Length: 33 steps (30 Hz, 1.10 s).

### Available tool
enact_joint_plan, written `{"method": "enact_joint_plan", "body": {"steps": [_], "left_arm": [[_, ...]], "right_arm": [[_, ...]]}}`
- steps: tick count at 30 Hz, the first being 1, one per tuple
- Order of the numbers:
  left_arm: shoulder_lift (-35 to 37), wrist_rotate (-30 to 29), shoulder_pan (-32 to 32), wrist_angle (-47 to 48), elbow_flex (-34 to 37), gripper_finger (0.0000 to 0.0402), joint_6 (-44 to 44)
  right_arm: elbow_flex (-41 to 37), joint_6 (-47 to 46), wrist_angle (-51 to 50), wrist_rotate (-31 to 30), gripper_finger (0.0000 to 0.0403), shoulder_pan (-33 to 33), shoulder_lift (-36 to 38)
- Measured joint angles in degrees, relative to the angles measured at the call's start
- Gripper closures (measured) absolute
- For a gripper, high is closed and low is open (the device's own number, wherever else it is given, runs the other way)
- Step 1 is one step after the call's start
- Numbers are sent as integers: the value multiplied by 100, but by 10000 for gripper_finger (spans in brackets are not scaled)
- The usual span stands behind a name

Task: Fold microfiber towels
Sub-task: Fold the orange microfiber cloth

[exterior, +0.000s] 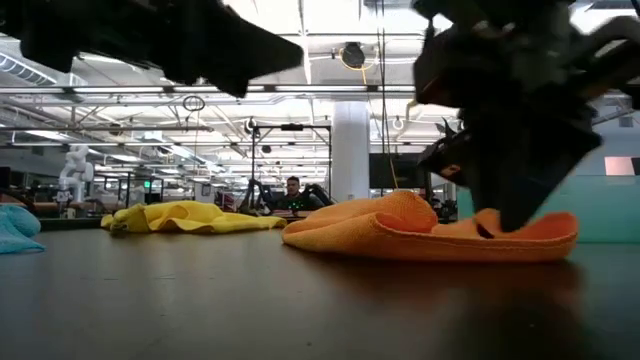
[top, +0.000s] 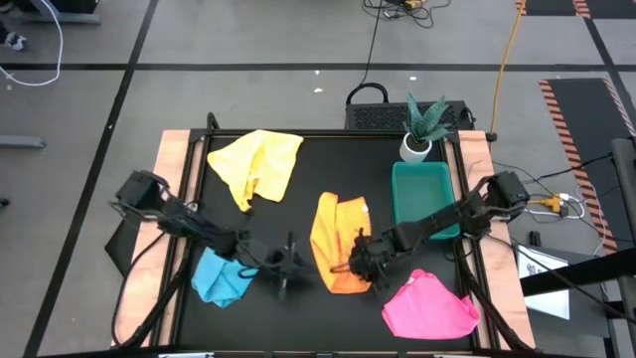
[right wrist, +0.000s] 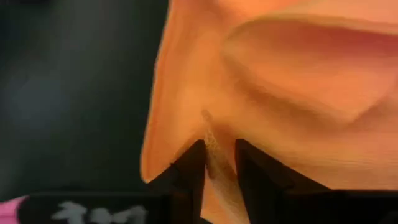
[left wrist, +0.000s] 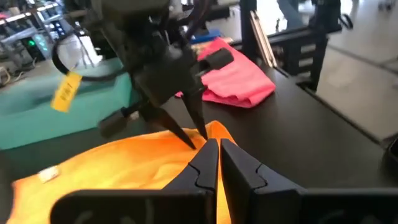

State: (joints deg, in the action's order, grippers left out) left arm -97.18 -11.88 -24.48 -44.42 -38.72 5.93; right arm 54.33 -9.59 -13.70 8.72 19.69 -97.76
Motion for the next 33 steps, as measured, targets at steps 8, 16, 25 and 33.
{"method": "enact_joint_plan", "body": {"steps": [8, 16, 25, 33], "left_arm": [[-545, -16, -43, 702, -854, 370, 465], [-1199, 292, -19, 1765, -1957, 250, 1131], [-1910, 284, 70, 3254, -3002, 217, 1680], [-2269, -88, 247, 3196, -3127, 292, 1805]], "right_arm": [[0, -384, -73, -1074, 396, 679, 122], [1, -1153, -112, -2576, 401, 1696, 721], [2, -1850, -137, -3335, 402, 2406, 846], [2, -2241, -119, -3614, 402, 2737, 846]]}}
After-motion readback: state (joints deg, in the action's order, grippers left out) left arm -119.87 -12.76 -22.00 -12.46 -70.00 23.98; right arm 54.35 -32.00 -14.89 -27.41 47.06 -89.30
